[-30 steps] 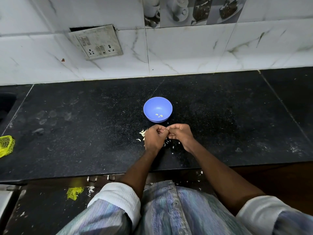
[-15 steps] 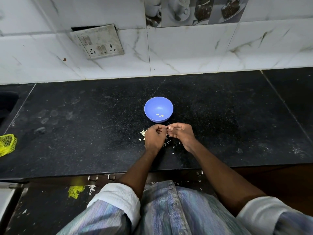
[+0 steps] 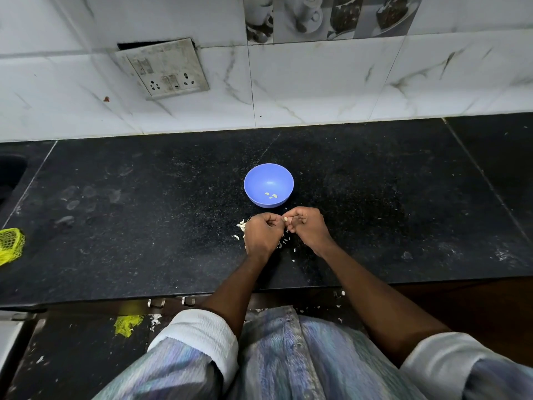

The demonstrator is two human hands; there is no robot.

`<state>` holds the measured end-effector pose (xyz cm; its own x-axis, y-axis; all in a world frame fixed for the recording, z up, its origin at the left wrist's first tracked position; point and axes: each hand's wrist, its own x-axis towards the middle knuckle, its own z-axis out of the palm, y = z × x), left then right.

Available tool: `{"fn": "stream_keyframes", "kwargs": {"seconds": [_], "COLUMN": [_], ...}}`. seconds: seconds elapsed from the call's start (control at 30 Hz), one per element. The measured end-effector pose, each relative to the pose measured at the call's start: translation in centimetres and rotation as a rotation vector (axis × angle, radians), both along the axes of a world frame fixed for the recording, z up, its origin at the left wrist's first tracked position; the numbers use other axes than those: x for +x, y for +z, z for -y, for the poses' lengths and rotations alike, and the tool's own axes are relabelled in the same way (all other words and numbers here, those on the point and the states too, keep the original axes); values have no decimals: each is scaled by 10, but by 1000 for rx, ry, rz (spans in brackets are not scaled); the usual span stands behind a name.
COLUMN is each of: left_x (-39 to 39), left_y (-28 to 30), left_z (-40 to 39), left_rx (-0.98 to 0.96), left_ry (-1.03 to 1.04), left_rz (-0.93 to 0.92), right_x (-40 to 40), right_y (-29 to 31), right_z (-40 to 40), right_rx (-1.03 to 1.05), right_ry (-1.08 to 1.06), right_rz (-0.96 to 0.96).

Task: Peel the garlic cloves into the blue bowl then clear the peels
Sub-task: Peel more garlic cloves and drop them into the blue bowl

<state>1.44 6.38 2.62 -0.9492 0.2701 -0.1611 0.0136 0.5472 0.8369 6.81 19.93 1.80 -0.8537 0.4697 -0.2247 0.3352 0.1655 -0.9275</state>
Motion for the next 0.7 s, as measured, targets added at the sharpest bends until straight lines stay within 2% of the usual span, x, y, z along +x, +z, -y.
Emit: {"fn": "stream_keyframes", "kwargs": {"seconds": [0.2,0.7], "left_x": [1,2], "left_y": [4,7], "left_z": [0,3], "left_rx": [-6,-27], "left_ry": [-8,-41], "left_rz": [-3,-38], "right_x": [-1,-5], "right_y": [2,7], "right_z": [1,6], "right_rx": [4,-273], "right_ry": [17,-74], "right_rz": [11,-3]}}
